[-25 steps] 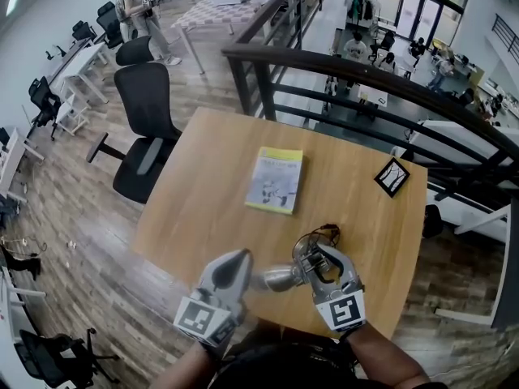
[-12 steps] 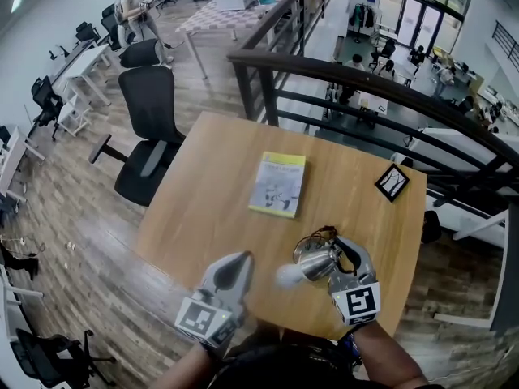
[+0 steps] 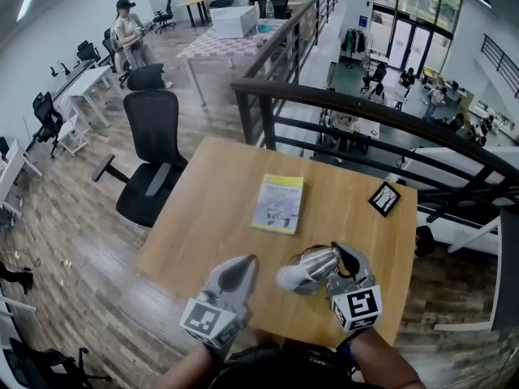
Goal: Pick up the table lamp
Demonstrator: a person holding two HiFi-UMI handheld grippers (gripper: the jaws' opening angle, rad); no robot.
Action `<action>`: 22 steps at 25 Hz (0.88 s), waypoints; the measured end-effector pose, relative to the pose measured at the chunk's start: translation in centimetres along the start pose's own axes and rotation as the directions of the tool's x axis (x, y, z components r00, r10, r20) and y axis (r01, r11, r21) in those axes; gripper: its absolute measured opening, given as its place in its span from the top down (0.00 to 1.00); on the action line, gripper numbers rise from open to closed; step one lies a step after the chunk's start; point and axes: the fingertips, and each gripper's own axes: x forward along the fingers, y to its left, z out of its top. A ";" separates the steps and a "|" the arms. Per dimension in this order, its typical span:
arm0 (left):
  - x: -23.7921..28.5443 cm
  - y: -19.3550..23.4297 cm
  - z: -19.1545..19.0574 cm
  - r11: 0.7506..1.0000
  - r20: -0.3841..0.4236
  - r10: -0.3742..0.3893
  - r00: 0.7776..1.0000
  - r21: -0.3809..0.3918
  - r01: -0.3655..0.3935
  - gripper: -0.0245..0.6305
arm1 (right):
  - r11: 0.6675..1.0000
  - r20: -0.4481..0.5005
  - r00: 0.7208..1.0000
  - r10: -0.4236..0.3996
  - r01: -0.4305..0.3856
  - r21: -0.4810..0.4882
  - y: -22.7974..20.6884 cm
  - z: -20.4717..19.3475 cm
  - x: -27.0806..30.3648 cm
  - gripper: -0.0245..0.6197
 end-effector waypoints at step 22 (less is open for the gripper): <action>-5.7 -1.3 5.0 0.970 0.129 -0.241 0.962 0.048 0.237 0.96 | 0.984 0.078 0.981 -0.176 0.177 -0.003 5.1 8.3 -6.6 0.88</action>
